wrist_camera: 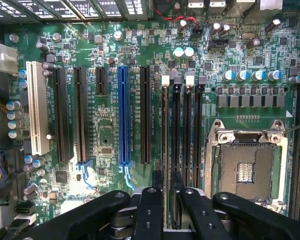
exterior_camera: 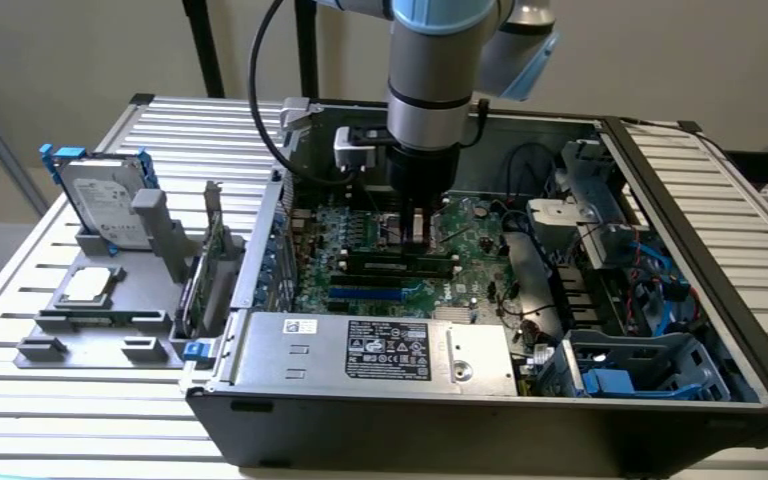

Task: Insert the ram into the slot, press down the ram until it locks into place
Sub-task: 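Insert the ram into the slot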

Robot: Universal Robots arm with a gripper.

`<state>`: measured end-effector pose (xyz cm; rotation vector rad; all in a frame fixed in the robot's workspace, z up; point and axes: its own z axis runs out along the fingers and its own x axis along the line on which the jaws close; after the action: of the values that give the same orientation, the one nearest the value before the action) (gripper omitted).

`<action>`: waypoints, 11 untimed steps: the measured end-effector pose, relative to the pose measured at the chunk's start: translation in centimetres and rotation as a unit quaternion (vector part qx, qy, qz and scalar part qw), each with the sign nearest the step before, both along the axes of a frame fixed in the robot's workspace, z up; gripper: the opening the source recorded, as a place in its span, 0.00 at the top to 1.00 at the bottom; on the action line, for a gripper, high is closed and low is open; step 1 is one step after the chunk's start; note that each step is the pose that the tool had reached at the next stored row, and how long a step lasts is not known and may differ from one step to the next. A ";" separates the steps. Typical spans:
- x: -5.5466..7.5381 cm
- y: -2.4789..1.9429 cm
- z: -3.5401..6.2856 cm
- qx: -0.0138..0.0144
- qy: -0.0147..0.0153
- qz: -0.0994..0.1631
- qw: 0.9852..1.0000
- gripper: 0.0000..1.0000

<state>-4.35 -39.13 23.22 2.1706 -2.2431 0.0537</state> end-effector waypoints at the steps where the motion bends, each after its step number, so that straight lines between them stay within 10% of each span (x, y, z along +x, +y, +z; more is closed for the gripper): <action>1: 0.0 0.00 0.13 0.000 0.002 0.000 1.000 0.79; 6: 0.0 0.00 0.84 0.000 0.011 0.000 1.000 0.79; 11: 0.0 0.00 0.89 0.002 0.011 0.000 1.000 0.79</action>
<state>-4.35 -39.13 24.11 2.1615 -2.2328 0.0248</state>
